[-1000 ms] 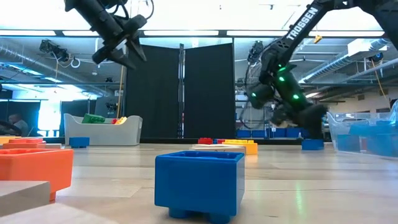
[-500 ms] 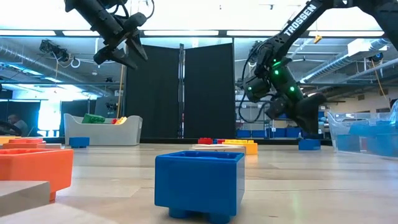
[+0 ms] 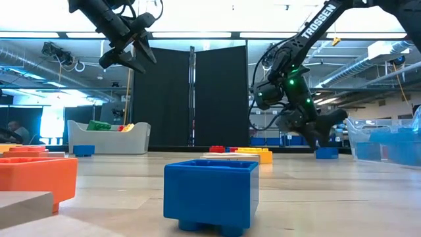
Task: Sort blocks by size
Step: Put the brown block into the black bin
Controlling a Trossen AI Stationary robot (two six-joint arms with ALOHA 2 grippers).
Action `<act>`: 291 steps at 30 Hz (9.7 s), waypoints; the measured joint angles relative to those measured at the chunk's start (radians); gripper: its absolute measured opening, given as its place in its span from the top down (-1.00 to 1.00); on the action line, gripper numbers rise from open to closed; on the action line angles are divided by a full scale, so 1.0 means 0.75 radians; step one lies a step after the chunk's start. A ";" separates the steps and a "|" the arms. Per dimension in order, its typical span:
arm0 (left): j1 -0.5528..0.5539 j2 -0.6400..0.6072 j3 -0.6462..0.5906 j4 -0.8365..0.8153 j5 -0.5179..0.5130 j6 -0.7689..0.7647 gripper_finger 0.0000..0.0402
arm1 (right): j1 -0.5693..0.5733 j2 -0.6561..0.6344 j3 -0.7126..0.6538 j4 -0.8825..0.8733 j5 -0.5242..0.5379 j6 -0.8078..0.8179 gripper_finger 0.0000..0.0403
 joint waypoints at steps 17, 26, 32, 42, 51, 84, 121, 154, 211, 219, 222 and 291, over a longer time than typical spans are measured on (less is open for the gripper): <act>0.000 0.000 0.000 0.004 -0.014 -0.001 -0.12 | -0.115 0.004 0.101 0.099 -0.263 0.641 0.18; 0.000 0.000 0.000 0.005 -0.014 -0.009 -0.12 | -0.236 0.006 0.164 0.060 -0.516 0.890 0.22; 0.000 0.000 0.000 0.005 -0.015 -0.015 -0.12 | -0.255 0.005 0.204 0.024 -0.535 0.776 0.22; 0.000 0.000 0.000 0.004 -0.015 -0.016 -0.12 | -0.149 0.004 0.204 -0.008 -0.530 0.200 0.22; 0.000 0.000 0.000 0.004 -0.015 -0.015 -0.12 | -0.081 0.002 0.139 0.086 -0.424 0.000 0.22; 0.000 0.000 0.000 0.005 -0.016 -0.015 -0.12 | -0.062 -0.173 0.125 0.176 -0.344 0.298 0.35; 0.000 -0.001 0.000 0.189 -0.017 -0.003 -0.12 | -0.036 -0.216 -0.014 0.284 -0.502 0.765 0.41; -0.421 0.411 0.000 1.181 0.071 0.606 -0.11 | 0.623 -0.932 -0.009 0.951 0.166 1.572 0.41; -0.721 0.882 0.445 1.334 -0.682 0.793 0.70 | 0.624 -0.941 -0.008 1.128 0.005 1.166 -0.13; -0.724 0.579 0.445 0.689 -0.818 0.544 0.70 | 0.591 -1.059 -0.007 0.941 0.034 1.218 -0.41; -0.744 0.456 0.445 0.471 -0.822 0.416 0.70 | 0.579 -1.092 -0.007 0.849 0.034 1.267 -0.42; -2.116 0.542 0.064 -0.470 -0.014 -1.641 0.40 | 1.356 -0.853 -0.009 0.245 0.194 2.528 -0.24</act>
